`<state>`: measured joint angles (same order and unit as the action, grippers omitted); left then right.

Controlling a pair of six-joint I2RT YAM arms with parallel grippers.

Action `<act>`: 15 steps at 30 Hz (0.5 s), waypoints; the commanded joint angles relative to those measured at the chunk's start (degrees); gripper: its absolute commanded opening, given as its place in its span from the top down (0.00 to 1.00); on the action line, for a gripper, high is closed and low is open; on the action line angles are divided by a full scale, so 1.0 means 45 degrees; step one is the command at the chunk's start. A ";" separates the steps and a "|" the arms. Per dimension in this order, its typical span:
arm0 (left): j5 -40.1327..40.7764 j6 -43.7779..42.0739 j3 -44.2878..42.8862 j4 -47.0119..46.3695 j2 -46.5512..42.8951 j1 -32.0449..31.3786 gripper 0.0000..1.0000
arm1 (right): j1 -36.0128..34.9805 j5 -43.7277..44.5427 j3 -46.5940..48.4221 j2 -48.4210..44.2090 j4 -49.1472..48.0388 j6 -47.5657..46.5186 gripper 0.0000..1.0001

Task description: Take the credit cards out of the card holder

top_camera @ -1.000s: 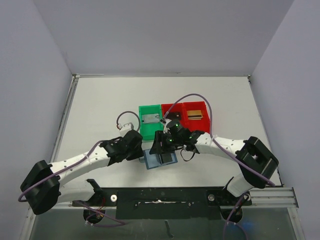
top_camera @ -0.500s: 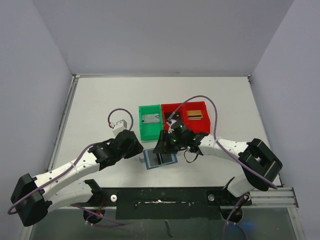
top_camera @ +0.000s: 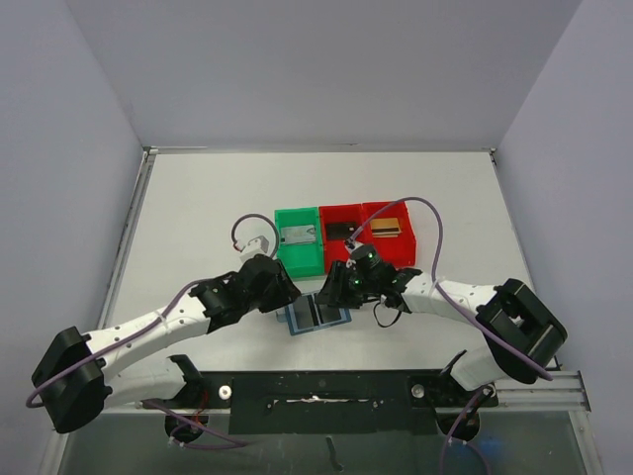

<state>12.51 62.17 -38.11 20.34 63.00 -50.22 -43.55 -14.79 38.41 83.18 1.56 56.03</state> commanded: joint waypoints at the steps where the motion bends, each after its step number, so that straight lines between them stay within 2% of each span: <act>1: -0.0527 0.0110 -0.0193 -0.0715 0.0604 -0.0061 0.56 | -0.0094 -0.0176 0.0136 -0.0278 -0.1163 0.0140 0.58; 15: -0.1178 0.0168 -0.0027 -0.0874 0.1849 -0.0027 0.56 | -0.0562 -0.0094 0.0670 0.0933 -0.1530 0.0052 0.66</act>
<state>8.47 62.61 -38.06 19.46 70.70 -50.22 -45.36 -15.81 39.00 87.15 -1.61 56.18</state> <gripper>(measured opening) 0.437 0.349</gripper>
